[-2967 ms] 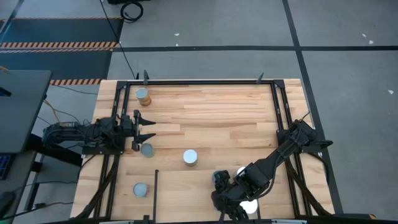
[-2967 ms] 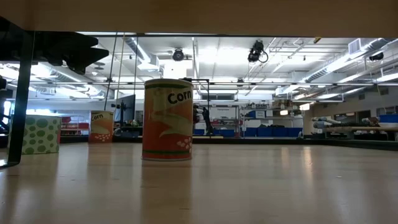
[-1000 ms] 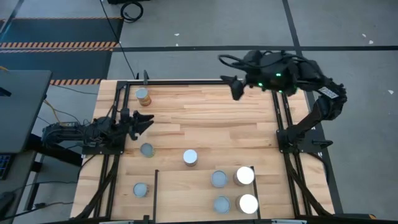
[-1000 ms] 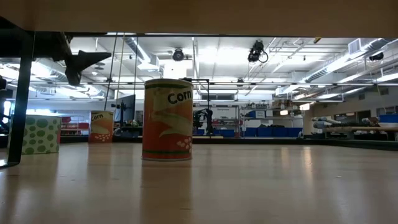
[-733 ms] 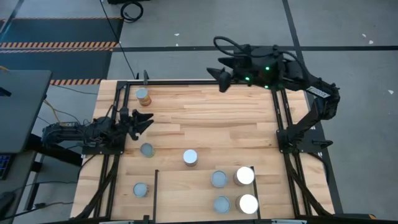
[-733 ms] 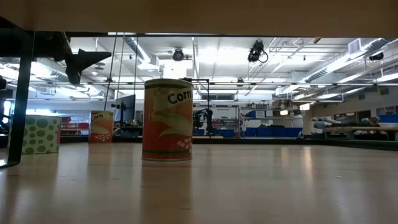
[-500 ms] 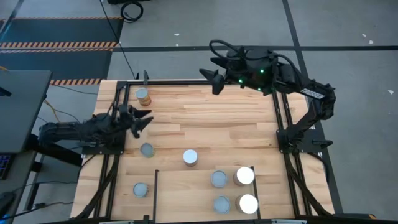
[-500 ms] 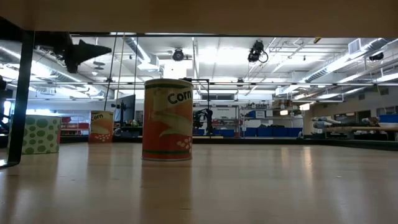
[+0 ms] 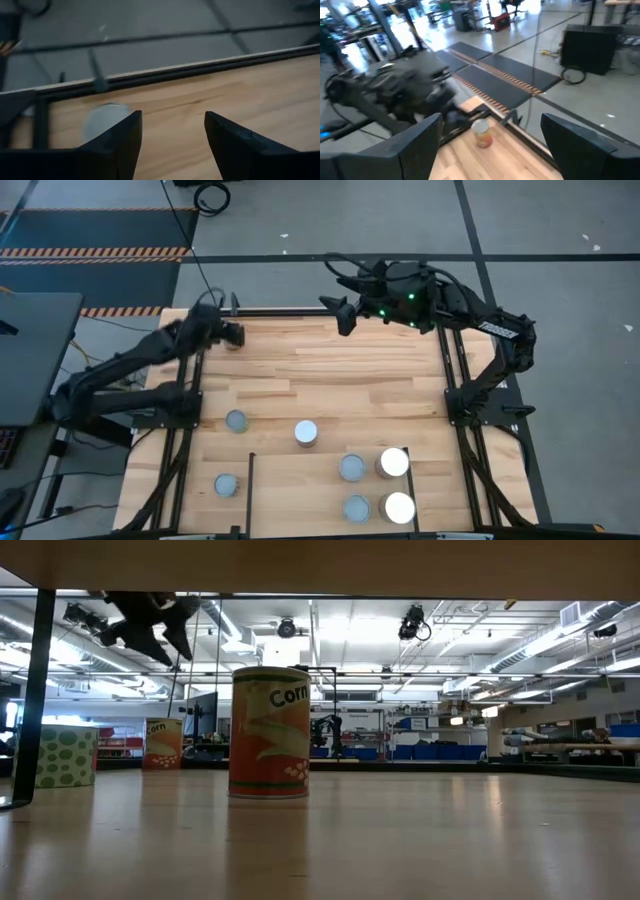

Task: Pick and place cans onto a shelf
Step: Put the top orange canned corn on the shelf

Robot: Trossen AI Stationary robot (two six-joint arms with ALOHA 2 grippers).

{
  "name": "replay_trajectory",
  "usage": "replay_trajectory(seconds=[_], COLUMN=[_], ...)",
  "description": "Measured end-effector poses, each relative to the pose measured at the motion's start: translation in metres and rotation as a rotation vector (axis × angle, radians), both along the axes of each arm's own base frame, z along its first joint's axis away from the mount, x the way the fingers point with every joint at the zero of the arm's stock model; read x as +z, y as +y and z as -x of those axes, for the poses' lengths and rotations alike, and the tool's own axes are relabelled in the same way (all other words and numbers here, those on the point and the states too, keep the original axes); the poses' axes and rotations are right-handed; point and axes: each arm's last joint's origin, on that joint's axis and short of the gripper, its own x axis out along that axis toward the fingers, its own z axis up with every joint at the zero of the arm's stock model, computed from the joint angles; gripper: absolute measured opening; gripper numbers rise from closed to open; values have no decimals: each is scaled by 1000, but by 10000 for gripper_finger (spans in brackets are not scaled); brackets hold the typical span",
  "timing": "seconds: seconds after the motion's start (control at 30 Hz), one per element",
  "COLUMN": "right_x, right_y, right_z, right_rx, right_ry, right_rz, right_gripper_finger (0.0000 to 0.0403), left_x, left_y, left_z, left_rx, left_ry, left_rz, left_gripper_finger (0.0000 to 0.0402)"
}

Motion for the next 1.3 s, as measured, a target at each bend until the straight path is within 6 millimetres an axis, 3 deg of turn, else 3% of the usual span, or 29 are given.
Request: replay_trajectory(seconds=[0.13, 0.37, 0.5, 0.93, 1.3], right_x=[-2, -6, -12, -19, -20], right_y=[-9, -40, -54, -87, -97], right_z=[2, 9, 14, 28, 33], right_rx=[98, 224, 264, 248, 239], right_ry=[26, 92, 158, 252, 258], right_rz=[-41, -31, -32, -30, -16], right_gripper_finger=[346, 346, 346, 346, 346], left_x=[8, -11, -19, -40, -48], left_y=[36, 70, 80, 97, 101], left_z=[5, 5, 6, 5, 2], left_rx=[74, 147, 245, 478, 476], left_ry=[67, 2, 5, 27, 30], left_rz=[119, 364, 390, 401, 442], left_gripper_finger=[245, 327, 351, 354, 355])
